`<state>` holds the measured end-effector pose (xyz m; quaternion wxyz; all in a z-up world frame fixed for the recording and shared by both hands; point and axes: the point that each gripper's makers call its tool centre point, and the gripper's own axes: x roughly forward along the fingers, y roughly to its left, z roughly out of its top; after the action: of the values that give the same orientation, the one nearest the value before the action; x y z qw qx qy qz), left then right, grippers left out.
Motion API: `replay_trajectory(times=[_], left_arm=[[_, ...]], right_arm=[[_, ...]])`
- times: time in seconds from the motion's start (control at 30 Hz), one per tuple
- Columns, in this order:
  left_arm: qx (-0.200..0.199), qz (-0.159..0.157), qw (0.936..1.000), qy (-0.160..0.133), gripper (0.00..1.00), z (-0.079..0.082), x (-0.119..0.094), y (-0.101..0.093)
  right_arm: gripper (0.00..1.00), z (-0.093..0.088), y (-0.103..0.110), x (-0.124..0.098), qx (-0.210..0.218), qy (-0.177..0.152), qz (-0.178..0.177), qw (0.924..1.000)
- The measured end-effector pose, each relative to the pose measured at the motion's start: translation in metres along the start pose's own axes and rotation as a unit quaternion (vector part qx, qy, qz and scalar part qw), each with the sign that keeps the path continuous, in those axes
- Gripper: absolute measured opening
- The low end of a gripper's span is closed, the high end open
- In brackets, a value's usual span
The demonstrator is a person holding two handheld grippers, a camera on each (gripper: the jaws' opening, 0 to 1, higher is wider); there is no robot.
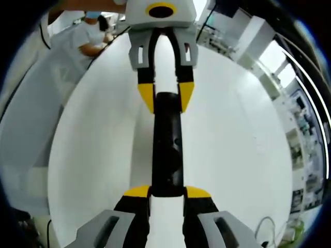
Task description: Press the specified remote control buttons in sequence, fully releasing each button before pressing the next.
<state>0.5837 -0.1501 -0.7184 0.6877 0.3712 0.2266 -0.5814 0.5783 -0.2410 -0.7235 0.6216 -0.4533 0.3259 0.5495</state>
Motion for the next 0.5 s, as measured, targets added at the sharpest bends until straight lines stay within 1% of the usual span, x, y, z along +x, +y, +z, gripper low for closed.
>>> replay_trajectory(times=[0.1, 0.33, 0.5], left_arm=[[0.000, 0.002, 1.0000, 0.003, 0.23, -0.005, 0.003, 0.010], [-0.003, 0.005, 1.0000, 0.005, 0.23, -0.013, 0.011, 0.022], [-0.007, 0.008, 0.9999, 0.008, 0.23, -0.021, 0.019, 0.033]], right_arm=[[0.20, 0.000, -0.008, 0.004, -0.001, -0.001, -0.001, 1.0000], [0.20, -0.002, -0.022, 0.013, -0.003, -0.001, -0.002, 1.0000], [0.20, -0.003, -0.034, 0.020, -0.005, 0.000, -0.005, 1.0000]])
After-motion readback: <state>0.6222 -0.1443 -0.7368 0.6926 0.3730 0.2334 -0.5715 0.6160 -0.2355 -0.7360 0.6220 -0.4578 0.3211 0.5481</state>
